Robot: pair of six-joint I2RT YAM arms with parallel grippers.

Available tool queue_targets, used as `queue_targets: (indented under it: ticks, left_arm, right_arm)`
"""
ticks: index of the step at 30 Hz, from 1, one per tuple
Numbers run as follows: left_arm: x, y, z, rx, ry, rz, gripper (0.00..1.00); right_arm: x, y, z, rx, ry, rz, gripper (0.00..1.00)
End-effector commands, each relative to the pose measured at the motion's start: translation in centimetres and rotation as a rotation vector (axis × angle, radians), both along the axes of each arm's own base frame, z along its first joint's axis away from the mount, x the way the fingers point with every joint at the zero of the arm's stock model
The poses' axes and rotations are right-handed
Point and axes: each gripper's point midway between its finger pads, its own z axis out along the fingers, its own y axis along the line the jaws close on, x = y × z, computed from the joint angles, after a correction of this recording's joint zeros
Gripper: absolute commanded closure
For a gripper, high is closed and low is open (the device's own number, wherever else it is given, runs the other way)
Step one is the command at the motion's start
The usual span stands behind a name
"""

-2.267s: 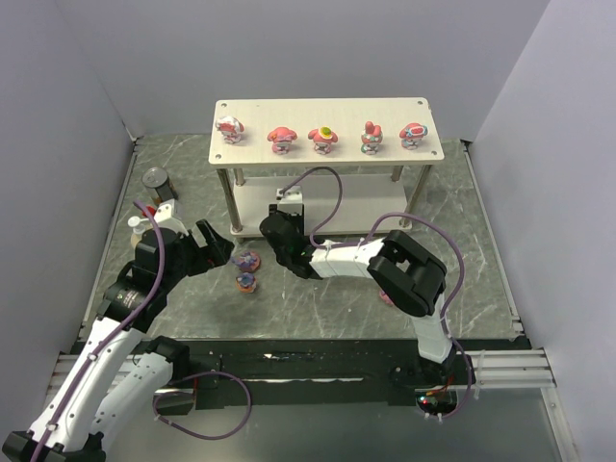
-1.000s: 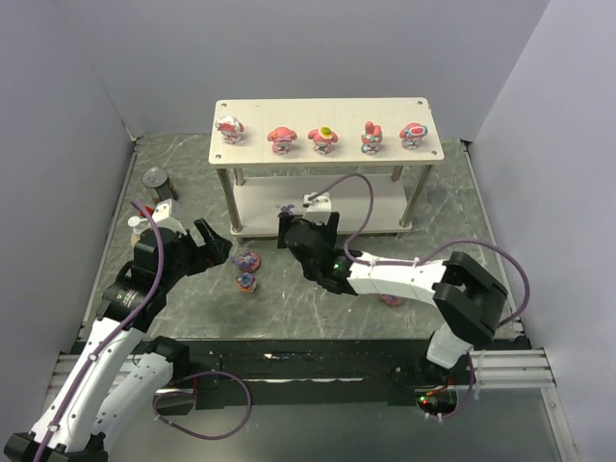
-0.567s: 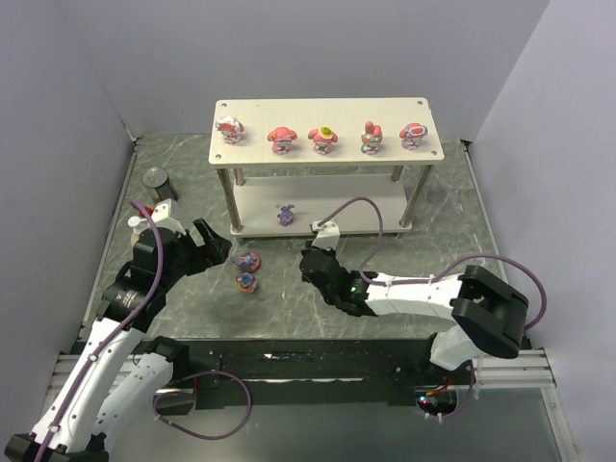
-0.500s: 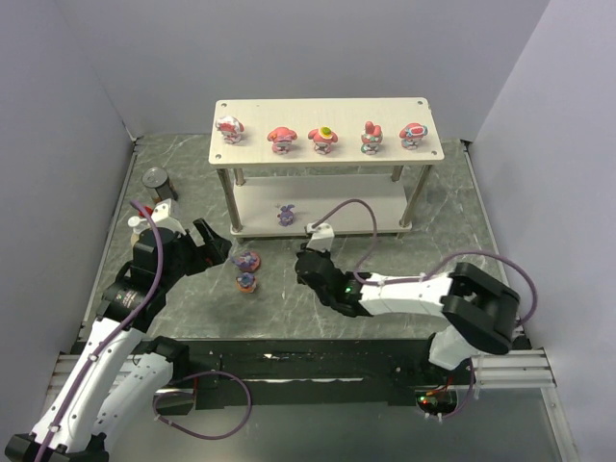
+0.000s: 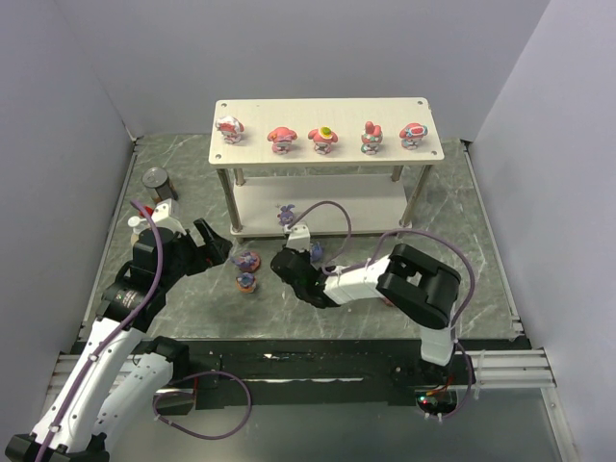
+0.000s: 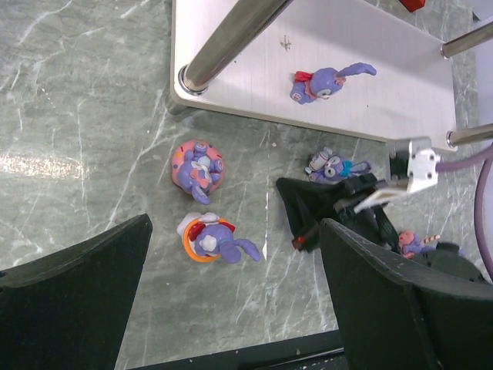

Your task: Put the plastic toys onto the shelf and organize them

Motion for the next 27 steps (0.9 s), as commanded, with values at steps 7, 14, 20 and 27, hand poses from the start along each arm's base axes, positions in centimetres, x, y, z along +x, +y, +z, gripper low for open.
queue_targets:
  ticks: [7, 14, 20, 27]
  left_arm:
    - [0.5, -0.2, 1.1, -0.008, -0.051, -0.010, 0.04]
    - [0.5, -0.1, 1.1, -0.009, -0.054, -0.008, 0.04]
    - [0.5, -0.1, 1.1, -0.009, -0.053, -0.005, 0.04]
    - [0.5, -0.1, 1.1, -0.010, -0.054, -0.006, 0.04]
  right_arm:
    - [3.0, -2.6, -1.5, -0.074, -0.020, -0.133, 1.00]
    - [2.1, -5.1, -2.5, -0.102, 0.013, -0.207, 1.00]
    - [1.7, -8.1, -3.5, -0.119, 0.036, -0.277, 1.00]
    - [1.5, -11.5, -3.9, -0.116, 0.044, -0.358, 1.00]
